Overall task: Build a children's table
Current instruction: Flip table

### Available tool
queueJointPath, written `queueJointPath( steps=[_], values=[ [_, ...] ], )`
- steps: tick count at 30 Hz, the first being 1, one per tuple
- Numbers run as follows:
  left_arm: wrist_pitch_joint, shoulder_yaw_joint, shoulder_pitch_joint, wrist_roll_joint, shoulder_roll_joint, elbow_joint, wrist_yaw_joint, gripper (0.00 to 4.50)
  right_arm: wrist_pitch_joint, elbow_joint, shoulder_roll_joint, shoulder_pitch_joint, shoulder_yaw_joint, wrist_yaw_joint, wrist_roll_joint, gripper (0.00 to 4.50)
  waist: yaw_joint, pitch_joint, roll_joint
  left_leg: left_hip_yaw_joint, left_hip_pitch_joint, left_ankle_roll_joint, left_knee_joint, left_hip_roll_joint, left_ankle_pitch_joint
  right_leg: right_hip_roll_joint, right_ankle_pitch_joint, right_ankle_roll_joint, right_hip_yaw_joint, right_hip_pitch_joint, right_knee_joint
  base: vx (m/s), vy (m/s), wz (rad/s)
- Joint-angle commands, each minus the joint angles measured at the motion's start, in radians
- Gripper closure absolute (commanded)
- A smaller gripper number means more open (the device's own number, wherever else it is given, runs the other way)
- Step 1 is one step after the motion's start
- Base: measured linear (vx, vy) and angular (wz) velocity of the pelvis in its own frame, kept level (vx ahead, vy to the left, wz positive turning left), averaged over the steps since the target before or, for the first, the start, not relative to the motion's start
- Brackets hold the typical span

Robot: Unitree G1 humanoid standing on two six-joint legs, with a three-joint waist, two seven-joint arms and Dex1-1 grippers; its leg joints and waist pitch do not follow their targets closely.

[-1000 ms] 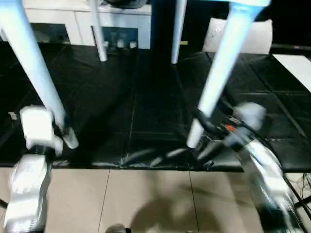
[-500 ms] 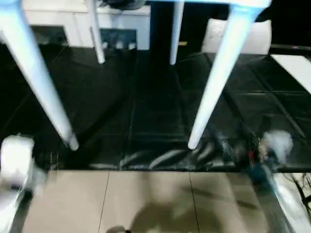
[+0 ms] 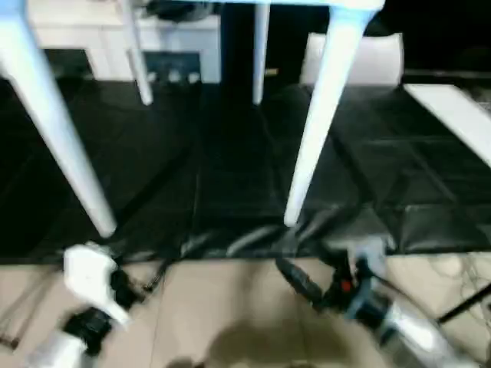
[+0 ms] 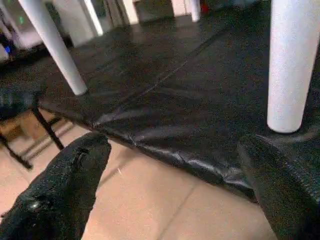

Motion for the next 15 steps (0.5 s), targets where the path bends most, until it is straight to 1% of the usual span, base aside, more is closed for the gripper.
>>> queueJointPath(
  steps=[1,2,3,4,5,6,7,8,9,10,11,12,13,14,15],
  values=[
    [0.020,-0.006,-0.021,0.036,0.015,0.036,0.004,1.02,-0.003,0.059,0.005,-0.004,0.032,0.020,-0.040,0.00,-0.049,-0.007,-0.002,-0.039,0.071,-0.048,-0.082,0.030,-0.636,-0.017,-0.966,0.085,-0.083,-0.045,-0.201,-0.062,0.060,-0.08],
    [0.035,-0.017,-0.032,0.053,0.012,0.080,0.008,1.02,0.007,0.121,0.016,-0.023,0.048,0.032,-0.051,0.00,0.002,0.004,0.027,-0.046,-0.105,-0.085,-0.296,0.105,-1.031,0.020,-0.309,-0.023,-0.016,0.124,0.135,0.000,0.000,0.00],
    [0.035,-0.017,-0.032,0.053,0.012,0.080,0.008,1.02,0.007,0.121,0.016,-0.023,0.048,0.032,-0.051,0.00,0.028,0.008,0.053,-0.016,-0.088,-0.066,-0.313,0.095,-1.035,0.033,-0.250,-0.037,-0.009,0.098,0.162,0.000,0.000,0.00],
    [0.056,-0.026,-0.039,0.060,0.016,0.098,0.008,1.02,0.004,0.145,0.019,-0.030,0.056,0.031,-0.063,0.00,0.031,-0.007,0.044,-0.019,-0.071,-0.011,-0.296,0.095,-0.973,0.018,-0.271,-0.021,0.033,0.110,0.170,0.000,0.000,0.00],
    [0.105,-0.045,-0.052,0.072,0.025,0.135,0.011,1.02,-0.003,0.196,0.025,-0.044,0.073,0.028,-0.088,0.00,0.014,-0.046,-0.003,-0.021,-0.021,-0.048,-0.226,0.074,-0.736,-0.047,-0.508,-0.002,0.106,0.101,0.090,-0.036,-0.096,-0.12],
    [0.184,-0.083,-0.070,0.094,0.051,0.188,0.008,1.02,-0.008,0.277,0.037,-0.065,0.099,0.030,-0.108,0.00,0.020,-0.023,-0.054,-0.026,0.017,-0.068,-0.085,0.025,-0.400,-0.151,-0.936,0.007,0.150,0.027,-0.104,-0.036,-0.096,-0.12],
    [0.233,-0.115,-0.085,0.112,0.070,0.235,0.000,1.02,-0.020,0.348,0.050,-0.083,0.117,0.021,-0.131,0.00,0.028,-0.019,-0.061,-0.021,0.034,-0.028,0.005,0.008,-0.180,-0.185,-1.083,0.012,0.152,0.002,-0.160,-0.060,-0.069,-0.25],
    [0.247,-0.143,-0.102,0.135,0.084,0.284,-0.013,1.02,-0.043,0.417,0.063,-0.101,0.131,0.011,-0.156,0.00,0.023,0.002,-0.047,-0.036,0.009,-0.033,-0.033,0.018,-0.027,-0.165,-1.025,-0.045,0.129,0.044,-0.157,-0.075,-0.017,-0.24],
    [0.278,-0.168,-0.128,0.157,0.096,0.348,-0.018,1.02,-0.045,0.511,0.092,-0.126,0.130,-0.004,-0.163,0.00,0.029,-0.003,-0.038,-0.036,0.025,-0.042,-0.063,0.027,-0.087,-0.147,-0.975,-0.070,0.118,0.054,-0.150,-0.075,-0.017,-0.24],
    [0.291,-0.180,-0.143,0.169,0.101,0.385,-0.021,1.02,-0.043,0.565,0.112,-0.140,0.126,-0.014,-0.165,0.00,0.032,-0.013,-0.012,-0.041,0.039,-0.053,-0.136,0.050,-0.289,-0.089,-0.796,-0.108,0.098,0.046,-0.108,0.000,0.000,0.00],
    [0.306,-0.185,-0.166,0.164,0.093,0.439,-0.034,1.02,-0.073,0.646,0.130,-0.162,0.126,-0.041,-0.192,0.00,0.023,0.001,-0.019,-0.043,0.034,-0.062,-0.162,0.061,-0.415,-0.070,-0.768,-0.099,0.094,0.045,-0.103,0.000,0.000,0.00],
    [0.331,-0.186,-0.195,0.161,0.083,0.503,-0.042,0.82,-0.098,0.725,0.153,-0.185,0.117,-0.074,-0.208,0.00,0.026,-0.023,-0.015,-0.052,0.042,-0.076,-0.181,0.075,-0.498,-0.078,-0.625,-0.128,0.099,0.066,-0.084,0.000,0.000,0.00],
    [0.331,-0.186,-0.195,0.161,0.083,0.503,-0.042,0.82,-0.098,0.725,0.153,-0.185,0.117,-0.074,-0.208,0.00,0.025,-0.029,-0.007,-0.050,0.035,-0.076,-0.192,0.074,-0.483,-0.078,-0.541,-0.145,0.101,0.077,-0.078,0.000,0.000,0.00],
    [0.331,-0.190,-0.244,0.175,0.066,0.618,-0.050,0.73,-0.118,0.832,0.184,-0.220,0.095,-0.131,-0.220,0.00,0.027,-0.026,-0.002,-0.048,0.015,-0.057,-0.220,0.082,-0.366,-0.074,-0.344,-0.168,0.092,0.100,-0.072,0.000,0.000,0.00],
    [0.321,-0.190,-0.261,0.182,0.059,0.660,-0.051,0.73,-0.122,0.865,0.194,-0.230,0.087,-0.151,-0.223,0.00,0.019,-0.039,-0.022,-0.040,0.017,-0.050,-0.215,0.079,-0.318,-0.075,-0.320,-0.169,0.090,0.108,-0.080,0.000,0.000,0.00]
  ],
)
